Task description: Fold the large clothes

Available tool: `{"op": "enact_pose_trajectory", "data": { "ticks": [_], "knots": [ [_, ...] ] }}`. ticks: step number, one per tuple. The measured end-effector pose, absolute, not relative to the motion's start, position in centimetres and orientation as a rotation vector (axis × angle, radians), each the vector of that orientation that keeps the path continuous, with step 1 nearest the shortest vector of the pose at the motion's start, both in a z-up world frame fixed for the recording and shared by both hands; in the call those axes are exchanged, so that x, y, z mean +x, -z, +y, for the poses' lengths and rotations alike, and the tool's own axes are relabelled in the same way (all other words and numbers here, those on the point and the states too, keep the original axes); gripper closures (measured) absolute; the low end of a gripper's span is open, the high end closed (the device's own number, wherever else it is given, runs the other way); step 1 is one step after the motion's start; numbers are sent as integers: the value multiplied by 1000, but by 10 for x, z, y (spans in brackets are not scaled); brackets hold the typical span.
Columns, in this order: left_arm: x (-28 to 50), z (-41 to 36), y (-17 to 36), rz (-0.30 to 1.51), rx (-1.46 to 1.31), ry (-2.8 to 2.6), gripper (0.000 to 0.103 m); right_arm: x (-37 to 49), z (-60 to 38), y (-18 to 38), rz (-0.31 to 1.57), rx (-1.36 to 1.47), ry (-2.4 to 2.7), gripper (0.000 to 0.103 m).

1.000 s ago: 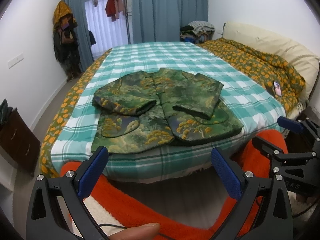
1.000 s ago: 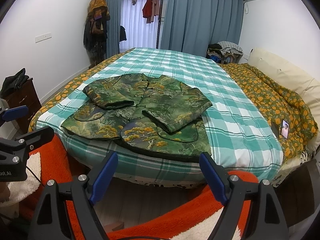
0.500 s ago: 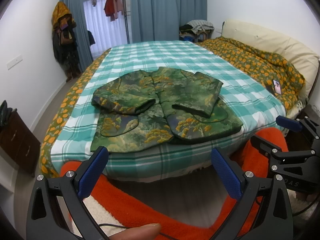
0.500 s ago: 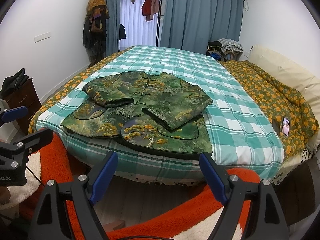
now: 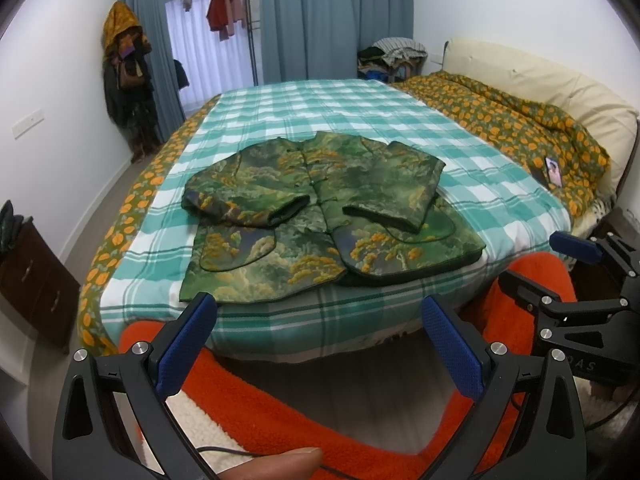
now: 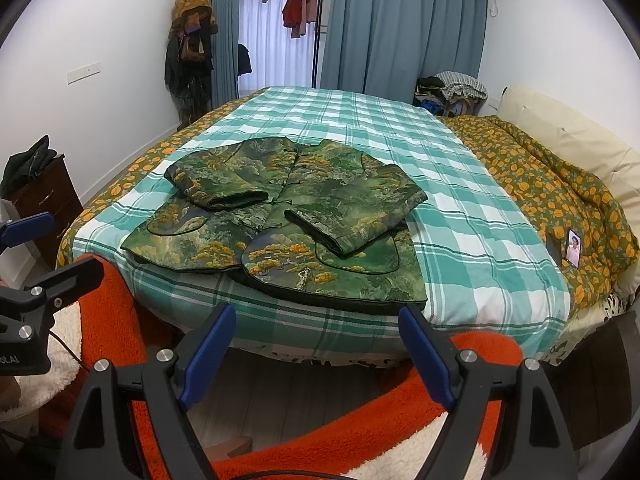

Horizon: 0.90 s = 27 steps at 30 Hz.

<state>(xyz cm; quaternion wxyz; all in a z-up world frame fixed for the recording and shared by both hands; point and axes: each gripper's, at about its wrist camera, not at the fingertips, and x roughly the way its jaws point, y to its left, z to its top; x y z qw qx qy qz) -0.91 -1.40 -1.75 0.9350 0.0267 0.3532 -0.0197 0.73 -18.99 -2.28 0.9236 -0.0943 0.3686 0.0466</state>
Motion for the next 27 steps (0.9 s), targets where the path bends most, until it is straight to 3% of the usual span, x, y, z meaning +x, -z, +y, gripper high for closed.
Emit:
{"op": "enact_pose_trajectory", "data": {
  "ticks": [27],
  "knots": [
    [-10,-17,21,731,59,42,1,10,-187,24,764,-196,-97,18]
  ]
}}
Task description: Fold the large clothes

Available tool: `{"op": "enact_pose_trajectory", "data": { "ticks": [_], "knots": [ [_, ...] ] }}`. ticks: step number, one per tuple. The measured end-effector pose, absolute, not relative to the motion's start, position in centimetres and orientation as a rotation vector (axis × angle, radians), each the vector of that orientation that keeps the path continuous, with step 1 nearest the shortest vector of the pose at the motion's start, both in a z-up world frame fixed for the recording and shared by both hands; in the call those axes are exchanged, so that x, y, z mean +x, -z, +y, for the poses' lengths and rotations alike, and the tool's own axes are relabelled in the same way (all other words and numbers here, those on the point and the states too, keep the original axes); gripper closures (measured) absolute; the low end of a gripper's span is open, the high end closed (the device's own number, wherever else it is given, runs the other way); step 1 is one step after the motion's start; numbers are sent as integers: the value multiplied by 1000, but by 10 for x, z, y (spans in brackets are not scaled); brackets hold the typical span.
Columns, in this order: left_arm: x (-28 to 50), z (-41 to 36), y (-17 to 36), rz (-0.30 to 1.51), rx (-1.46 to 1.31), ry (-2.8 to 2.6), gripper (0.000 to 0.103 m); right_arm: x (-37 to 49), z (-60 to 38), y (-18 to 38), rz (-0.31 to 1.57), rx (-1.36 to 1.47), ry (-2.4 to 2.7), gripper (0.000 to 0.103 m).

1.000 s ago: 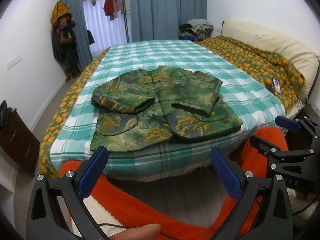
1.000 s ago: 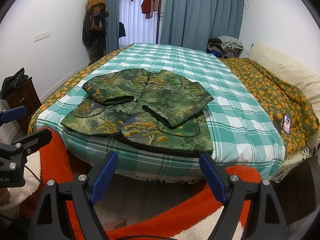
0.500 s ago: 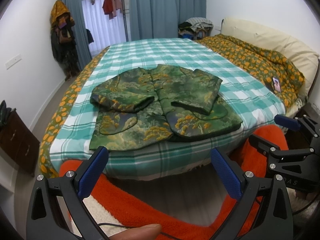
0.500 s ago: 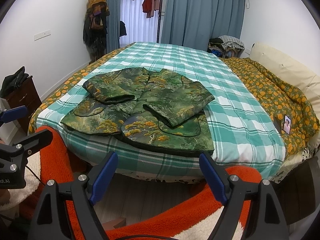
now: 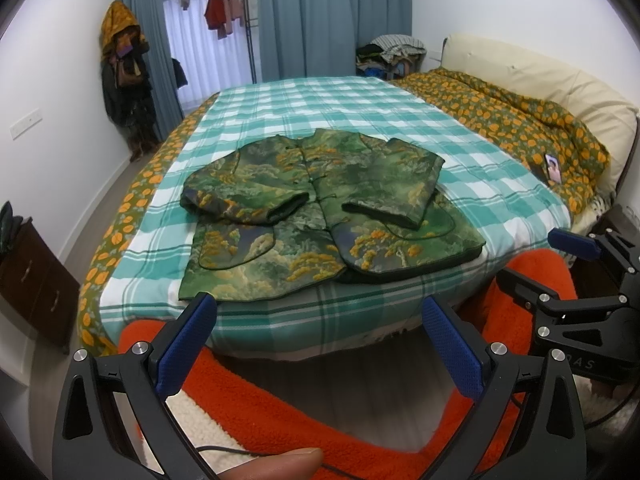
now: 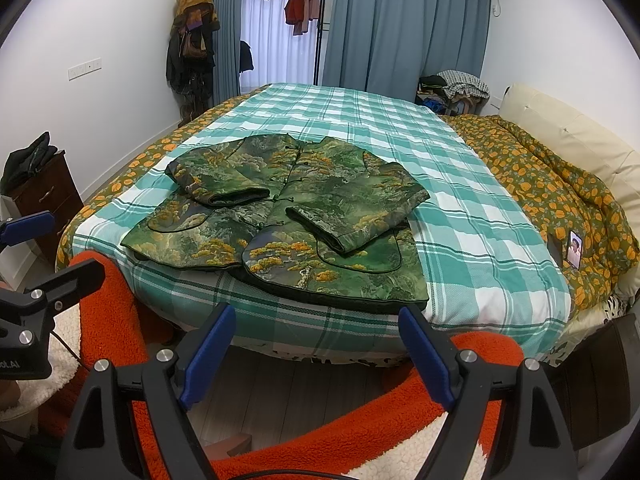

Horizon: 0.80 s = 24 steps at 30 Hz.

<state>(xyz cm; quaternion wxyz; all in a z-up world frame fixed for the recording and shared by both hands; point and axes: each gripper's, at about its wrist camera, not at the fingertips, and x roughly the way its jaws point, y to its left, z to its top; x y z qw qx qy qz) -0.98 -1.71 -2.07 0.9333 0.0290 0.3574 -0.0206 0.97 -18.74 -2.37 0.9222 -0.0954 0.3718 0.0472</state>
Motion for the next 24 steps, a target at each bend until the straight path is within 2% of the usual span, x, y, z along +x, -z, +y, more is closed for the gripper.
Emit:
{"op": "enact_pose_trajectory", "data": {
  "ticks": [24],
  "knots": [
    [-11,-18,22,736,61,42,1,9,-189,27,770,-196,-98,18]
  ]
}}
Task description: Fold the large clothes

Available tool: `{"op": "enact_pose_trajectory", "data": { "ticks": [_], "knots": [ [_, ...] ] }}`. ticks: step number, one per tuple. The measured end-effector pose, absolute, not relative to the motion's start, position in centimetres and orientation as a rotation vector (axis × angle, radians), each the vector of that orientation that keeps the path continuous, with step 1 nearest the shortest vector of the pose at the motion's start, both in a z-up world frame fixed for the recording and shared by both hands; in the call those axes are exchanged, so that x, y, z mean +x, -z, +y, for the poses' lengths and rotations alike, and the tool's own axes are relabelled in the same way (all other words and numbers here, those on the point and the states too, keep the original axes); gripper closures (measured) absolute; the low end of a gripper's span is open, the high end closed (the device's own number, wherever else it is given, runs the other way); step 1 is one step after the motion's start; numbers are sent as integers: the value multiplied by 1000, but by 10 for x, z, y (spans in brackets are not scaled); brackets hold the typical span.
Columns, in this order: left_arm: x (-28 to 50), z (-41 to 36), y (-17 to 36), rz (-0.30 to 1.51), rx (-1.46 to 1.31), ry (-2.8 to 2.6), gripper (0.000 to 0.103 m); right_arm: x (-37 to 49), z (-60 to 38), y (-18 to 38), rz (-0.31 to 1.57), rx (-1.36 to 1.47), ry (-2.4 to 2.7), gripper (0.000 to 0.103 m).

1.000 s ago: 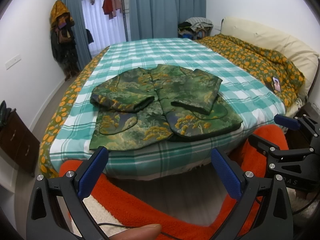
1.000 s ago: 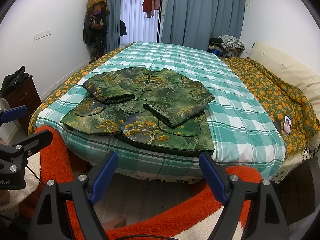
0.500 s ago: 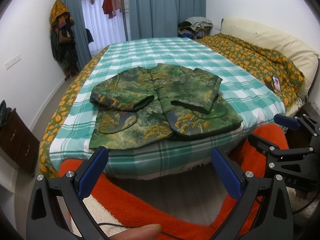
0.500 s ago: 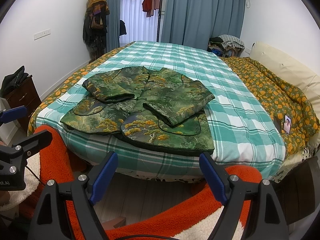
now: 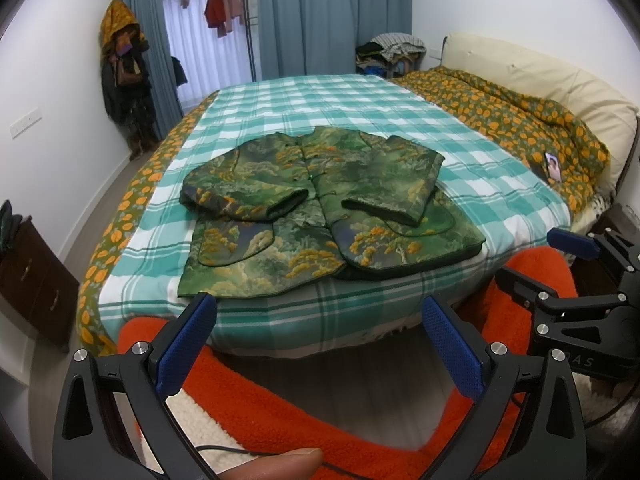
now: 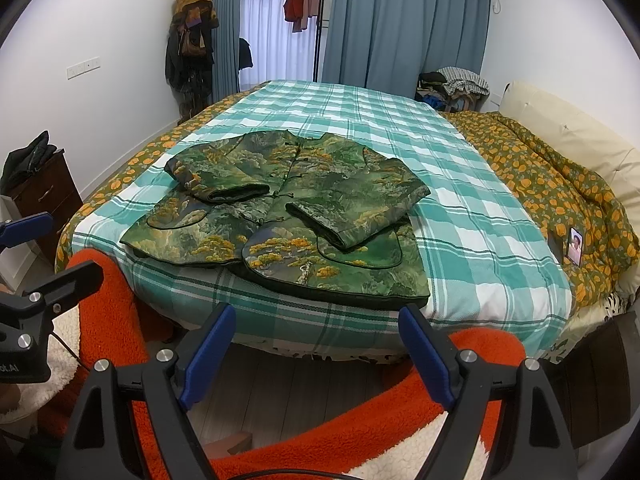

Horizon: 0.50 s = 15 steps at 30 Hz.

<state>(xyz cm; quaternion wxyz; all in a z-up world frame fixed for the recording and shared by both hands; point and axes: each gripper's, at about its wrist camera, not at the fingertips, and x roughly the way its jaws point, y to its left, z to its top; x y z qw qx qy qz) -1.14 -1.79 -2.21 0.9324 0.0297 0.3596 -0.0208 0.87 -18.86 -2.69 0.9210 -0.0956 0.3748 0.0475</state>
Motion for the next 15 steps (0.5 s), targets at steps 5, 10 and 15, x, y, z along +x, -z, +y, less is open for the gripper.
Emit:
{"op": "enact_pose_trajectory", "data": {
  "ticks": [5,10,15],
  "knots": [
    [-11,-18,22,736,62,43,1,10,-188,26,771,-197,-98,18],
    [-10,-17,21,737,61,43,1,9,-189,27,772,-197,-98,18],
    [-11,-18,21,736,61,42,1,10,-189,27,773,-197,-98,18]
  ]
}}
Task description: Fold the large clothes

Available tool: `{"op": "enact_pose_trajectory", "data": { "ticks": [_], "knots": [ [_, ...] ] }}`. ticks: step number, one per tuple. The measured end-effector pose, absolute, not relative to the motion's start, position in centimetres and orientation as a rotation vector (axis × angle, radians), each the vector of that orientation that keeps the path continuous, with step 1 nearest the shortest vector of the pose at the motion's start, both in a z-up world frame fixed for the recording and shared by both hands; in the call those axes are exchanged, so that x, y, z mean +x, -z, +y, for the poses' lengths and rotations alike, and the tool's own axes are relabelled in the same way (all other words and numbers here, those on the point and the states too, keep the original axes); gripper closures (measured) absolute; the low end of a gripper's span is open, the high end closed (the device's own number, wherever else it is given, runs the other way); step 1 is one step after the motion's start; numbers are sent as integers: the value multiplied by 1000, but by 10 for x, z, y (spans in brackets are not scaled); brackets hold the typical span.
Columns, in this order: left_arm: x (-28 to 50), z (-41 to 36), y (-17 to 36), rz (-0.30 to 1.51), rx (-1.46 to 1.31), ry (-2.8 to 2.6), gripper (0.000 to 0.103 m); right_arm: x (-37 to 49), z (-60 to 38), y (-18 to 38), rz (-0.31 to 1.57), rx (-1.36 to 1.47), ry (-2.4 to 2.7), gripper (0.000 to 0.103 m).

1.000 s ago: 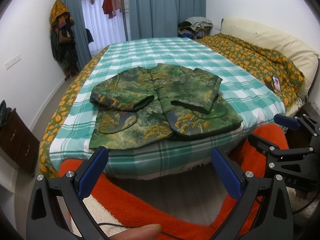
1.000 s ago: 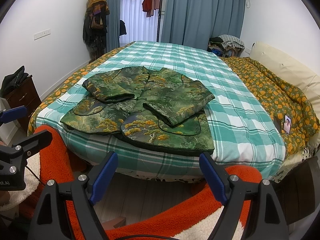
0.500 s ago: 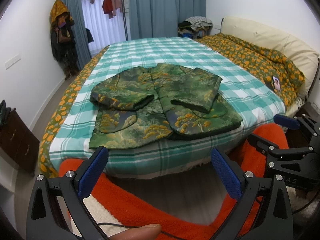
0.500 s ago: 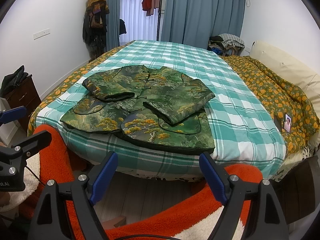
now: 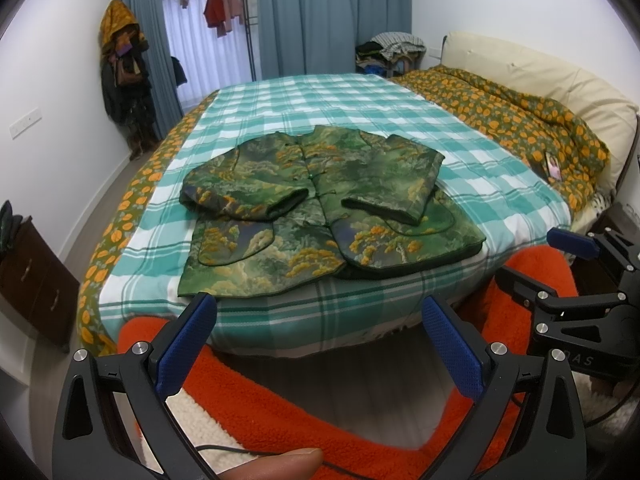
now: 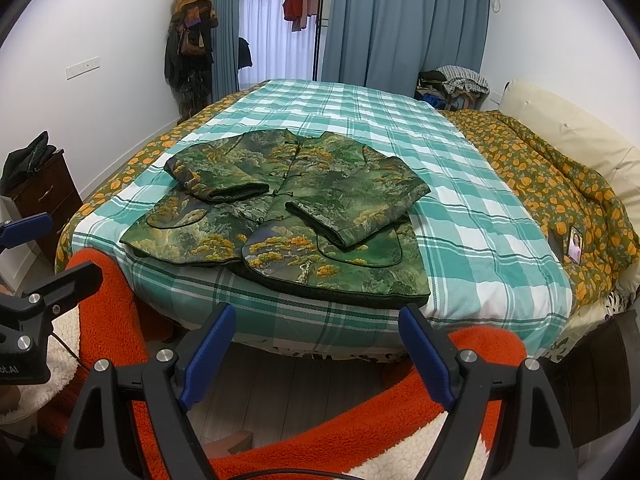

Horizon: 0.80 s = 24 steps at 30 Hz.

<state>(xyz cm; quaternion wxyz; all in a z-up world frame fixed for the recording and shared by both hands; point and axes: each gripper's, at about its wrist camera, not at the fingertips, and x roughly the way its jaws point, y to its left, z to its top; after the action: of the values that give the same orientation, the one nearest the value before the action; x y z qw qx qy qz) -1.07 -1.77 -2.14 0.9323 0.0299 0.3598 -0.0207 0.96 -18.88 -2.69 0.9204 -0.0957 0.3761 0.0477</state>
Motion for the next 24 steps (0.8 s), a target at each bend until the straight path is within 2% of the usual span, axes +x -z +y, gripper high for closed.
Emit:
{"op": "enact_pose_trajectory", "data": {
  "ticks": [24],
  "knots": [
    [-9,-18,20,738,62,42,1,10,-189,27,775,-196,-98,18]
  ]
}}
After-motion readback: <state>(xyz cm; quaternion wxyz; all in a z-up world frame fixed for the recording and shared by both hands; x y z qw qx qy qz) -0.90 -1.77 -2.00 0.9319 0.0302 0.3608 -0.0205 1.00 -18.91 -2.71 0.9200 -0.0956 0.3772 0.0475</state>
